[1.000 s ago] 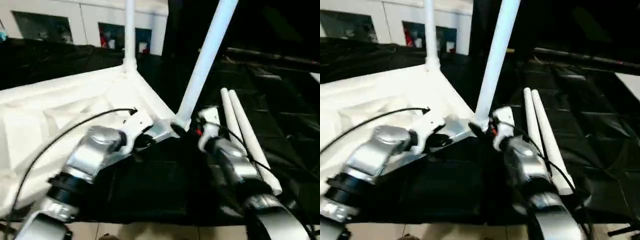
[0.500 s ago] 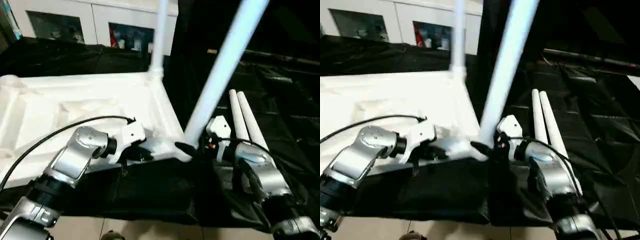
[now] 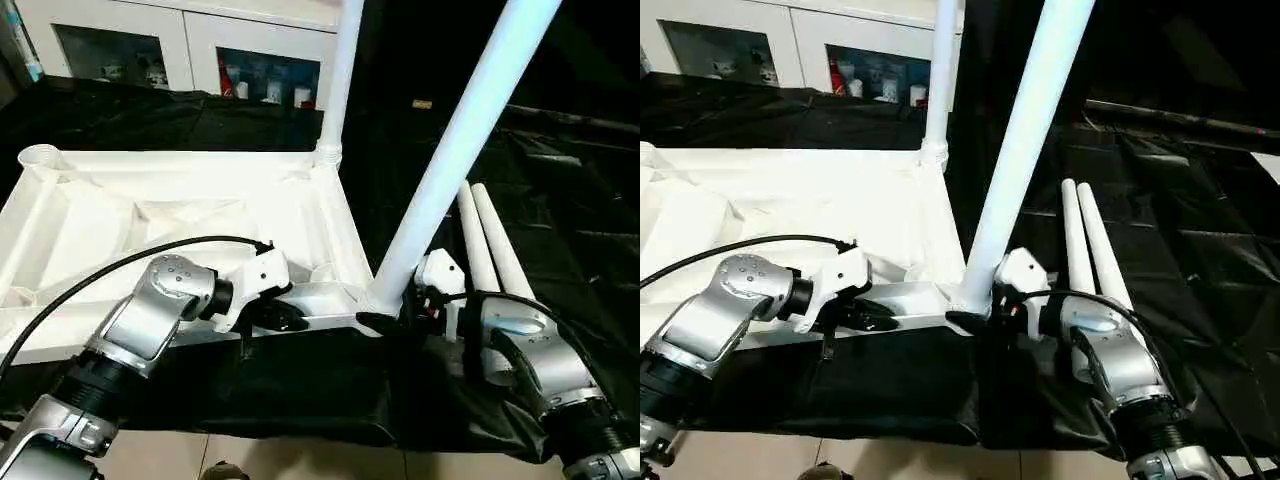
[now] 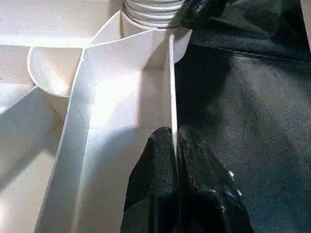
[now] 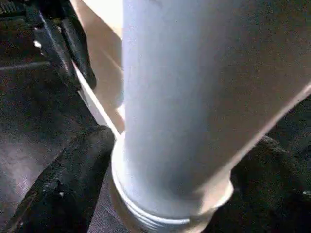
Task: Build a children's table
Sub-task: Rotate leg to tighten
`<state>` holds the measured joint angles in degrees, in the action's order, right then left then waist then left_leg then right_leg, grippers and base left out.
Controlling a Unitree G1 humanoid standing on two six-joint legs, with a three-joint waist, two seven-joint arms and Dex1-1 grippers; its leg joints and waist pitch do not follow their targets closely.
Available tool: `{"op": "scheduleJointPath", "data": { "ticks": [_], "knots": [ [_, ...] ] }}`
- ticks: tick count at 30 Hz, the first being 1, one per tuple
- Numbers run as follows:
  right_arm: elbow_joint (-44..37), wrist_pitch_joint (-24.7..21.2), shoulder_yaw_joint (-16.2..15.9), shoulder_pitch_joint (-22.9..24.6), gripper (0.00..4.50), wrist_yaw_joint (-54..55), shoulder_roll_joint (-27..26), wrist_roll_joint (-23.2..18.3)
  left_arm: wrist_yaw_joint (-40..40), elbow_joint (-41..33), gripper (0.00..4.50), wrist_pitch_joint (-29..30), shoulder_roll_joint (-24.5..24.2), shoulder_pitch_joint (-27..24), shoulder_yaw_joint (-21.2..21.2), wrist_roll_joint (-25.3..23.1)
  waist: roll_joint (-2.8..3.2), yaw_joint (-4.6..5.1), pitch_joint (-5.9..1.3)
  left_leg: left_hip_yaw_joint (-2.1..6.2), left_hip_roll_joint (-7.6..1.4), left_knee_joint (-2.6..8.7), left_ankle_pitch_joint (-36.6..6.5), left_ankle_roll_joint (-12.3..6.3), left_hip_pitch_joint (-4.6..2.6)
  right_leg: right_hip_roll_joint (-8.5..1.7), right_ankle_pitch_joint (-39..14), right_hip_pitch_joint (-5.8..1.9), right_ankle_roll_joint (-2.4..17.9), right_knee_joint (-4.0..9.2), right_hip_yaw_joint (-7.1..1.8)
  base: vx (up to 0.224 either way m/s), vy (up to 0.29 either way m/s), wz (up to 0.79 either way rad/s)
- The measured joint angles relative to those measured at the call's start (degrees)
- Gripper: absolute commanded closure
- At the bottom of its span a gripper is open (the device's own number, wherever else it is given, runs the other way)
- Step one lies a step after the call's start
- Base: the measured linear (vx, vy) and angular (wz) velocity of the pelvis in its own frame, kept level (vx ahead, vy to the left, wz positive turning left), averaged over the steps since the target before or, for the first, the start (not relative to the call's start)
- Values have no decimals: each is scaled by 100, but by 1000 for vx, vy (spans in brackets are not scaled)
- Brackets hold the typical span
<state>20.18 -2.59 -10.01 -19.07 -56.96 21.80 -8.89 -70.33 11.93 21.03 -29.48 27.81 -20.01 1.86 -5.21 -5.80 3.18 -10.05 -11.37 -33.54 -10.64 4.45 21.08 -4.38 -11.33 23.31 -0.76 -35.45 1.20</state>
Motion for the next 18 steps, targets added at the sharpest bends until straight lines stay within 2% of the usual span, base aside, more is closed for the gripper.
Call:
{"op": "scheduleJointPath", "data": {
  "ticks": [2,9,13,18],
  "knots": [
    [78,2,3,-29,71,42,-49,-4,0,21,450,-19,-9,0,2,0,-1,7,0,0,-1,-6,0,0,-2,0,0,0,0,-10,-1,0,0,0],
    [148,7,0,-61,144,20,-115,-8,2,37,450,-25,-39,0,19,0,-2,26,-1,1,-4,-23,0,1,-4,0,0,0,0,-32,-1,0,0,0],
    [247,46,10,-61,167,54,-197,-26,16,55,450,-14,-44,0,12,-2,-5,51,-3,2,-5,-31,0,1,-5,0,0,0,0,-40,-2,0,0,0],
    [842,51,411,-243,173,1561,-920,29,933,374,450,262,449,175,129,-232,-14,76,-12,2,-6,-35,18,28,-27,0,15,-13,24,-49,-7,0,0,0]
  ]
}}
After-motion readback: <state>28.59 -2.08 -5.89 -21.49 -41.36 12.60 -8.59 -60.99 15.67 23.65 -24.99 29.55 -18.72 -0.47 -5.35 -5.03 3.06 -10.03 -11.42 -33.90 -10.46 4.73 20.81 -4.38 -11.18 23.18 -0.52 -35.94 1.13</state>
